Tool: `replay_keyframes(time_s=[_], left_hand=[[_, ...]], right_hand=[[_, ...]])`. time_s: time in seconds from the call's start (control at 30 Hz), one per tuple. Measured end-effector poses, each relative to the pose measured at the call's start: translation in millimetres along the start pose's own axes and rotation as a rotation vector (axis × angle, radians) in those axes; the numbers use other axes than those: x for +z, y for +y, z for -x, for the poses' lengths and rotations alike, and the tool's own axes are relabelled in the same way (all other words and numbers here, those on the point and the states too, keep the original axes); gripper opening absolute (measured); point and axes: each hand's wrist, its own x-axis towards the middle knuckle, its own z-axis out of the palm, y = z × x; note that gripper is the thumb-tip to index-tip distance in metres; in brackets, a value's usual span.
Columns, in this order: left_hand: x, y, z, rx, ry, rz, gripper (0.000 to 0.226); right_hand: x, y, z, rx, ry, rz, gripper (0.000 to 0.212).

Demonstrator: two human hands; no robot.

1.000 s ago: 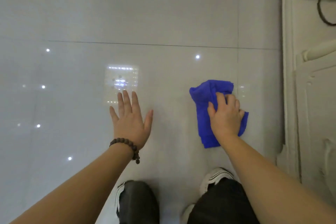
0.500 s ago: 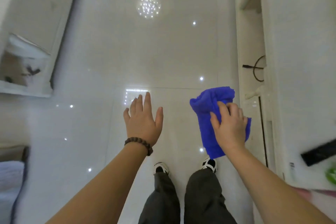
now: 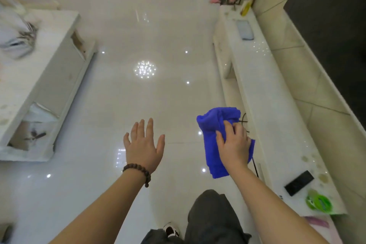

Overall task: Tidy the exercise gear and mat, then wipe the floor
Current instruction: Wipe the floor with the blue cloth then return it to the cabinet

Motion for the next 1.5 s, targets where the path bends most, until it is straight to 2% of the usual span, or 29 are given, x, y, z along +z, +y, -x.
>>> replay_keyframes(time_s=[0.1,0.33,0.47,0.57,0.67,0.77,1.0,1.17,1.33,1.5], left_hand=[[-8,10,-23,0.024,-0.003,-0.002,0.074],[-4,55,-122,0.09,-0.058,-0.003,0.066],[-1,94,-208,0.135,-0.077,-0.025,0.066],[-7,126,-285,0.162,-0.072,-0.044,0.077],[-13,157,-352,0.199,-0.066,-0.077,0.072],[-21,195,-410,0.248,-0.049,-0.056,0.083],[-15,262,-520,0.326,-0.127,-0.024,0.065],[-2,291,-613,0.437,-0.196,-0.052,0.064],[-2,313,-733,0.61,-0.231,-0.094,0.064],[-14,338,-837,0.813,-0.28,-0.129,0.076]], right_hand=[[-7,-5,-22,0.009,0.061,-0.011,0.03],[3,10,-114,0.091,0.134,0.015,0.031],[19,28,-202,0.135,0.157,0.038,0.031],[25,39,-282,0.162,0.169,0.049,0.031],[26,46,-343,0.176,0.214,0.059,0.031],[25,55,-397,0.225,0.229,0.066,0.031],[39,69,-487,0.34,0.139,0.113,0.033],[71,67,-550,0.452,0.19,0.11,0.035],[110,42,-628,0.656,0.195,0.076,0.037],[131,8,-699,0.8,0.258,0.047,0.035]])
